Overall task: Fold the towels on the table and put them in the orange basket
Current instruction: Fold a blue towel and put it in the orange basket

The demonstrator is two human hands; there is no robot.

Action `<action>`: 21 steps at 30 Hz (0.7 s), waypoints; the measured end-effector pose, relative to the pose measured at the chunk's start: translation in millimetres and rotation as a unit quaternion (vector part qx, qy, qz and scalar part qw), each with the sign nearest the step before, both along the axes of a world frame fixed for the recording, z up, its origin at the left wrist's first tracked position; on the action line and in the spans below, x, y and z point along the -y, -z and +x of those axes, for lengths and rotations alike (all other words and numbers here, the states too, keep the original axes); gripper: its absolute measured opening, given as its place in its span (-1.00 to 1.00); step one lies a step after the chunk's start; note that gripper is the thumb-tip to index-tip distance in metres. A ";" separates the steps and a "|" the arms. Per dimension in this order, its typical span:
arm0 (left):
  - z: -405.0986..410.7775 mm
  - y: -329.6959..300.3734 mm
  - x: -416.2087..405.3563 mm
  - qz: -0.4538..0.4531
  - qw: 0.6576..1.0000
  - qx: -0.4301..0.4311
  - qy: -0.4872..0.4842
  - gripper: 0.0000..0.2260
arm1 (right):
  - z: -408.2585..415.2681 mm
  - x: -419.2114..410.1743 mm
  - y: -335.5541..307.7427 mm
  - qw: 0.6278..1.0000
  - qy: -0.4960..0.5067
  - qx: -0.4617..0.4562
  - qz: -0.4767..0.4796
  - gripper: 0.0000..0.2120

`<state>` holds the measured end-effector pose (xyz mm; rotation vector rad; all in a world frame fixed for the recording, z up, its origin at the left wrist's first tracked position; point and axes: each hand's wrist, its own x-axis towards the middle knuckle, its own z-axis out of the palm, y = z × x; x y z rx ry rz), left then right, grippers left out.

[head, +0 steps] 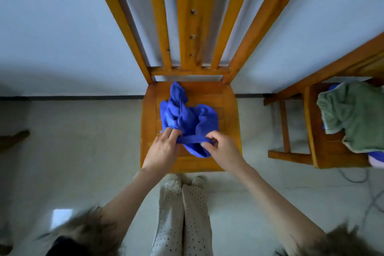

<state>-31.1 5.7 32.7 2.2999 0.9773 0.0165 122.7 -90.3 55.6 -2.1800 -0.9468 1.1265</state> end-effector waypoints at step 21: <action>-16.8 -427.9 -62.9 0.233 0.949 0.192 -0.091 -0.87 | 9.9 -87.2 -359.9 0.930 -0.161 0.241 0.224 -0.91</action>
